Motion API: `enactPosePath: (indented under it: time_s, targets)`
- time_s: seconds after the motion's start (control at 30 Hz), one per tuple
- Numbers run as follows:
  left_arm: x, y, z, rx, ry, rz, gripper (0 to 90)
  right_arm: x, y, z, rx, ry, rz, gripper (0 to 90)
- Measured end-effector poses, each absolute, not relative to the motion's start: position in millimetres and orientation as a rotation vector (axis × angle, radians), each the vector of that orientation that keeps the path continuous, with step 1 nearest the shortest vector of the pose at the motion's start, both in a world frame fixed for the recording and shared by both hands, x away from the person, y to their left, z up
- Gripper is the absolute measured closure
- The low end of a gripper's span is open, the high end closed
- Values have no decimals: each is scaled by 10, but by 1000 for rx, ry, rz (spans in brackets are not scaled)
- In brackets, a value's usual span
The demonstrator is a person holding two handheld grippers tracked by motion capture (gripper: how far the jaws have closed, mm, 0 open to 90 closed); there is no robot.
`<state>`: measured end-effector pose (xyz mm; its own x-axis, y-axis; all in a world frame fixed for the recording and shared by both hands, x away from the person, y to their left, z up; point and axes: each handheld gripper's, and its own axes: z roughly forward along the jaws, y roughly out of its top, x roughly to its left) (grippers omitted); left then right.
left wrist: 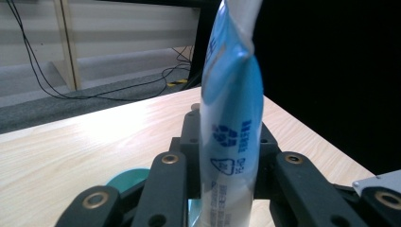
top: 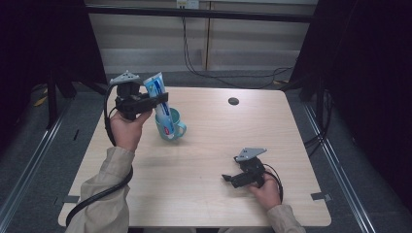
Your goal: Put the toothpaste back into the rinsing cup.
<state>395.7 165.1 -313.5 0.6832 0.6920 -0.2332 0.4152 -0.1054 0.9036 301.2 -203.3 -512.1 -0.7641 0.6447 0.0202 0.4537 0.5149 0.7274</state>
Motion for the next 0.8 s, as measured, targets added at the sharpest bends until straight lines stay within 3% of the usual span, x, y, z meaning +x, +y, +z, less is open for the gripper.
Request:
enactPosePath:
  time_s: [0.8]
  targets:
    - [4140,1635,-3028,1698,917,336,742,3014,-2033,-5122,924,2504,1093,138]
